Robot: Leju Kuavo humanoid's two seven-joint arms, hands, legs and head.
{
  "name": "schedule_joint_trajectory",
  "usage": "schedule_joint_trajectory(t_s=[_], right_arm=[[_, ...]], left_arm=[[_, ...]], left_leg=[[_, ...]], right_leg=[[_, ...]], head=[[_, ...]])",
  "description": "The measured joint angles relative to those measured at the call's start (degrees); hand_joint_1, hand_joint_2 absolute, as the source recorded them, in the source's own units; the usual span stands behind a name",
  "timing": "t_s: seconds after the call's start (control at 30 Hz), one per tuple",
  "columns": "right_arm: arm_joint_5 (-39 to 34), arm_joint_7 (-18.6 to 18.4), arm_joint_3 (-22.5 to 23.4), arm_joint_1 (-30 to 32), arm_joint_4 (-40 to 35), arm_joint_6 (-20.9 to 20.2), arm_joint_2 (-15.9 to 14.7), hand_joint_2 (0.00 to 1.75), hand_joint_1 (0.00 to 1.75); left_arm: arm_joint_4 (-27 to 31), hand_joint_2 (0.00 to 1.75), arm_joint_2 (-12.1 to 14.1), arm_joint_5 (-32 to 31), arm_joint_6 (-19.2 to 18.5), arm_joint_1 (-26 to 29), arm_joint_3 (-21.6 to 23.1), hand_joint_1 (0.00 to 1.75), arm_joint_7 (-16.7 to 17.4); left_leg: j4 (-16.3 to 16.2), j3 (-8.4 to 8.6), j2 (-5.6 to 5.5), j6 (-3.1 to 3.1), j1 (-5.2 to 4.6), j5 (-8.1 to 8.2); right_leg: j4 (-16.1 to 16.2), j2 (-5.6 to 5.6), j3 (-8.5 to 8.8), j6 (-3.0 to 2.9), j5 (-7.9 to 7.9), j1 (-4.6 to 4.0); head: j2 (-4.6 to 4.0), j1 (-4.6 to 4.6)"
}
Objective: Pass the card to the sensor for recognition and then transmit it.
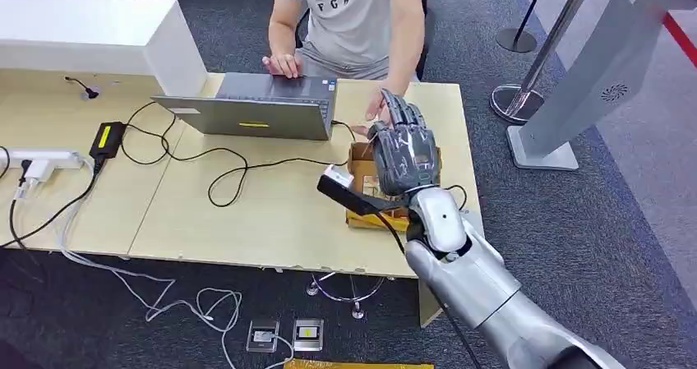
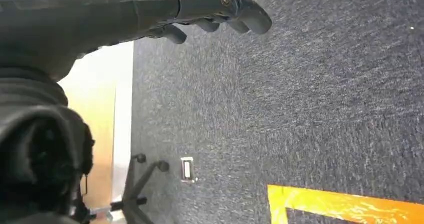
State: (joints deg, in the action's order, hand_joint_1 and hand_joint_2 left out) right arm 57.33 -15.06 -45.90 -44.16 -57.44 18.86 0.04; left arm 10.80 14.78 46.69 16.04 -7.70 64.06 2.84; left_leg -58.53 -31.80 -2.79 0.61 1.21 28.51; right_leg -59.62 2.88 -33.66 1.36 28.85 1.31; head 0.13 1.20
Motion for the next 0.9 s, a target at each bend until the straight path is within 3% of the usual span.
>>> schedule_joint_trajectory(t_s=[0.07,0.1,0.13,0.53,0.63,0.9], right_arm=[[-0.1,-0.5,0.0,-0.1,0.4,0.2,-0.2,1.75,1.75],[-0.1,-0.8,0.0,-0.2,0.7,0.3,-0.2,1.75,0.93],[-0.1,-1.2,0.1,-0.3,0.9,0.3,-0.3,1.75,0.00],[2.9,-5.1,1.0,-0.6,3.4,1.6,-1.6,1.75,0.00],[2.6,-5.5,1.5,-0.7,3.6,0.7,-1.9,1.75,0.00],[1.0,-11.0,4.9,-2.5,3.7,-3.8,-4.7,1.75,0.00]], left_arm=[[0.0,0.00,0.0,-0.3,-0.2,0.0,0.0,0.00,0.2],[0.0,0.00,0.0,-0.5,-0.3,0.0,0.1,0.00,0.3],[0.0,0.00,0.0,-0.5,-0.4,0.0,0.1,0.00,0.3],[0.0,0.00,0.2,-0.7,-0.6,0.0,0.2,0.00,0.2],[0.0,0.00,0.2,-0.7,-0.9,0.0,0.2,0.00,0.2],[-0.1,0.00,0.2,0.0,-1.0,0.0,0.2,0.00,0.1]], left_leg=[[0.0,0.00,0.00,0.00,0.00,0.00],[0.0,0.00,0.00,0.00,0.00,0.00],[0.0,0.00,0.00,0.00,0.00,0.00],[0.0,0.00,0.00,0.00,0.00,0.00],[0.0,0.00,0.00,0.00,0.00,0.00],[0.0,0.02,-0.01,0.00,-0.02,0.00]], right_leg=[[0.0,0.00,0.00,0.00,0.00,0.00],[0.0,0.00,0.00,0.00,0.00,0.00],[0.0,0.00,0.00,0.00,0.00,0.00],[0.0,0.00,-0.01,0.00,0.00,0.00],[0.0,0.01,-0.01,0.00,0.00,0.00],[0.0,-0.01,0.00,0.00,0.00,0.02]], head=[[0.00,0.02],[0.00,0.00],[0.00,0.00],[0.00,0.02],[0.00,0.00],[0.00,0.00]])
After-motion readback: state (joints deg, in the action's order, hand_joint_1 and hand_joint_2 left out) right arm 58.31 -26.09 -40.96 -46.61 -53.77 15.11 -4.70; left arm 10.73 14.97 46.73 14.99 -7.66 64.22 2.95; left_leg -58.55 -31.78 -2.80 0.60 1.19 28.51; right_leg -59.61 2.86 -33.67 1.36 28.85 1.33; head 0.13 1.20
